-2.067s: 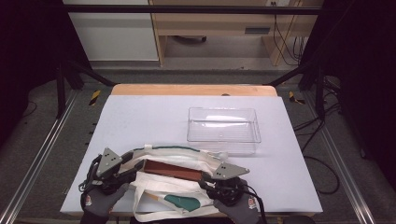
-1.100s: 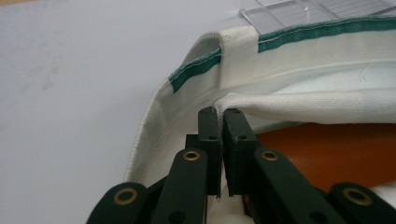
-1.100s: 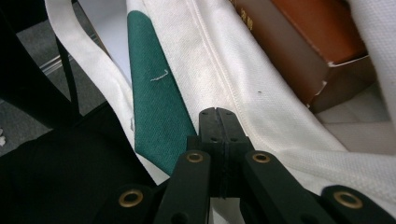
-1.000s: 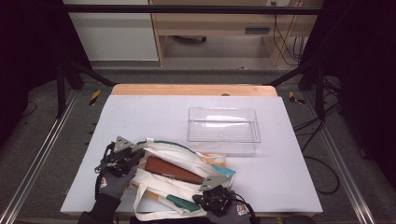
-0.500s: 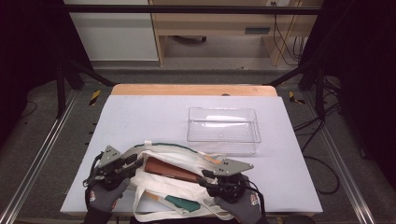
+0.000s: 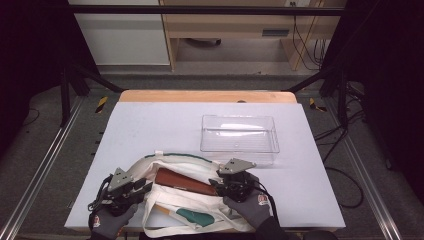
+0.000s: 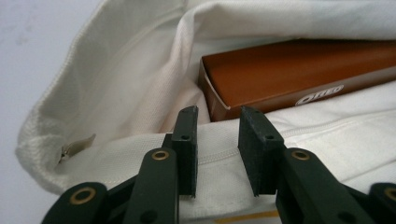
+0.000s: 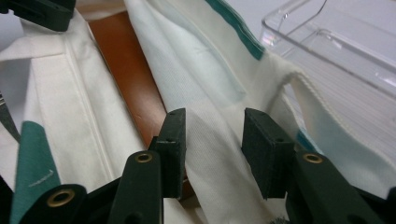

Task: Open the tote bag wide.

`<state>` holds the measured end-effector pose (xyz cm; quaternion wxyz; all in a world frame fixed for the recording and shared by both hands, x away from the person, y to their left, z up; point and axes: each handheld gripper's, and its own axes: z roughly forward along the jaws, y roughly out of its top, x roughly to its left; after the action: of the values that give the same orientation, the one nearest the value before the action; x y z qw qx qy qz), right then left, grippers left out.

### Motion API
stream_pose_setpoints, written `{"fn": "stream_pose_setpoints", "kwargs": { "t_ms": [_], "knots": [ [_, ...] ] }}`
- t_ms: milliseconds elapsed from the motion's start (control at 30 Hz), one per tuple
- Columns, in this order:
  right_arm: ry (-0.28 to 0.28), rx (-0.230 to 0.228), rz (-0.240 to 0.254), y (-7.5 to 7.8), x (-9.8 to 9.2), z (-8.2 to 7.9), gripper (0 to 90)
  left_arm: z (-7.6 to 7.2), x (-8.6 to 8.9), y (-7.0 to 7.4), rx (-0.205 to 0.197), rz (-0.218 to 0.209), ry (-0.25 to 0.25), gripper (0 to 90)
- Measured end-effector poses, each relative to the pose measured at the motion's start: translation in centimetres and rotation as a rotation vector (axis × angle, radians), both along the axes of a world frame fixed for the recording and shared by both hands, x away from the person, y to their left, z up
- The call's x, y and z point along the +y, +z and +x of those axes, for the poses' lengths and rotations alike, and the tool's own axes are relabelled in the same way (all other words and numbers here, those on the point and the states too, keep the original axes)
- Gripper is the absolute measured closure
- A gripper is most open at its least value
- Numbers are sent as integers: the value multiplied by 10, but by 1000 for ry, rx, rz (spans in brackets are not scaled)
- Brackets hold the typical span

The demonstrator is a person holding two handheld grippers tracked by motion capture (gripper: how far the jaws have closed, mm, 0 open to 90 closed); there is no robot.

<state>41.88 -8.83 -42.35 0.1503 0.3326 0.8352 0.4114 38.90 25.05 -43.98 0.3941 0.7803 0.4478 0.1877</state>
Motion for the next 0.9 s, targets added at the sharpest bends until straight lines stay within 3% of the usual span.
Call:
{"fn": "stream_pose_setpoints", "kwargs": {
  "t_ms": [67, 133, 200, 367, 533, 667, 900],
  "knots": [
    [12, 11, -9, -4, -1, 1, 658, -1, -1, -1, 8, 13, -2, 687],
    [7, 7, -30, -5, -1, 1, 805, -1, -1, -4, 29, 29, -6, 700],
    [4, 11, -35, -4, -3, 4, 887, -1, -1, -6, 42, 31, -9, 712],
    [-1, 22, -26, -1, -5, 9, 900, -1, -1, -8, 49, 38, -14, 721],
    [-99, -29, -17, 3, -8, 17, 900, -2, -4, -11, 63, 61, -26, 742],
    [-142, -21, -75, -9, -4, 27, 900, -2, -4, -12, 70, 70, -26, 744],
    [-162, 37, -85, -41, -4, 39, 900, -1, -6, -14, 80, 77, -33, 756]
  ]
}}
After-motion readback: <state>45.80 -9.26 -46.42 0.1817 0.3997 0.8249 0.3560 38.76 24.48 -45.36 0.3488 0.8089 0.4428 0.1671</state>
